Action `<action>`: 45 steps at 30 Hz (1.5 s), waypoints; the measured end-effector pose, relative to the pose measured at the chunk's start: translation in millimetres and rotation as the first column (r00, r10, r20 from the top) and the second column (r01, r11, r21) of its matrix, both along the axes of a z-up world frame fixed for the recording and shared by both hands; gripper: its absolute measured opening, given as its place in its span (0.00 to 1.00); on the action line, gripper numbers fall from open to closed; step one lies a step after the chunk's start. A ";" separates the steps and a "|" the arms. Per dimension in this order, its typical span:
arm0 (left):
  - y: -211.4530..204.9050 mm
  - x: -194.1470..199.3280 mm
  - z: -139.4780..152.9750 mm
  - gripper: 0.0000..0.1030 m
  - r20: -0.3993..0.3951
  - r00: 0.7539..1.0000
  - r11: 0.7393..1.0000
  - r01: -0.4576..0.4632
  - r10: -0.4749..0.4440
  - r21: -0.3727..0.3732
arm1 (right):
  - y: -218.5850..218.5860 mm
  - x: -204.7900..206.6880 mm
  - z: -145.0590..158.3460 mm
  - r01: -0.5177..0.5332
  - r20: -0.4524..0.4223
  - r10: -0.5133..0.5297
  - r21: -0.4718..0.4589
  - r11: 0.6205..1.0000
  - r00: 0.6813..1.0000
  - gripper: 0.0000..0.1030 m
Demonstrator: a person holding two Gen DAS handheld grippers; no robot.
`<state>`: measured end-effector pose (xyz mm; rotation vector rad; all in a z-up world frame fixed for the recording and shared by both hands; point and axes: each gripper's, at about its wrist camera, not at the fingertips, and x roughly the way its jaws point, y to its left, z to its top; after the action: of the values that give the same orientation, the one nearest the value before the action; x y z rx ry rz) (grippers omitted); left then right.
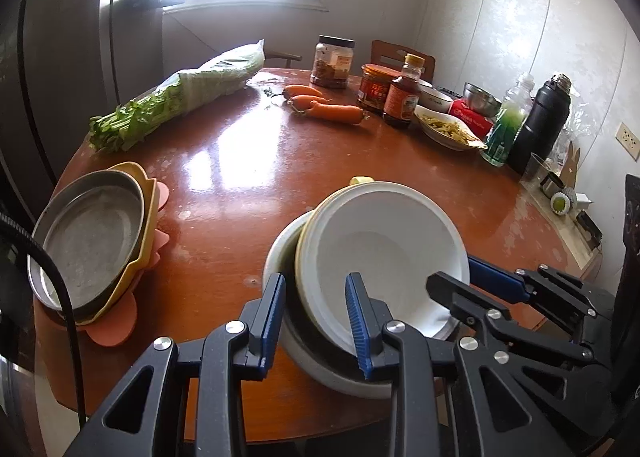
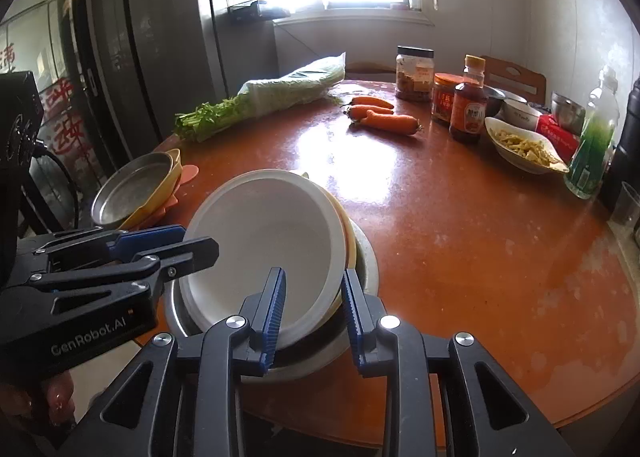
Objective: Organize plates and bowls
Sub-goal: 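Lower the white bowl into the yellow bowl and open the left tool, then grip the rim of the nested bowl stack with the left tool while the right tool braces it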
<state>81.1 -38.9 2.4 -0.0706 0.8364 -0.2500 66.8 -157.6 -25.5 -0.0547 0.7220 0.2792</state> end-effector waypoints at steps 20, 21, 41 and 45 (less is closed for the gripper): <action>8.0 -2.0 6.3 0.51 0.003 1.000 1.000 -0.020 0.020 -0.013 | -18.9 0.7 9.7 0.045 0.003 -0.045 0.064 0.997 0.999 0.51; 8.3 -1.5 5.4 0.53 -0.001 1.000 1.000 -0.022 0.022 -0.012 | -20.4 1.1 9.6 0.051 -0.001 -0.051 0.070 0.996 0.999 0.53; 7.7 15.8 -16.4 0.65 -0.083 0.996 0.999 -0.046 0.044 -0.021 | -24.9 17.1 -16.1 0.092 -0.113 -0.081 0.094 0.991 0.990 0.61; 3.8 22.2 -24.4 0.65 -0.102 0.994 0.999 -0.048 0.047 -0.009 | -24.5 20.1 -19.8 0.077 -0.117 -0.065 0.106 0.991 0.991 0.61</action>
<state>103.2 -35.0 -22.0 -0.1145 0.9331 -0.2080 86.8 -182.0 -45.3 0.0919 0.8180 0.2548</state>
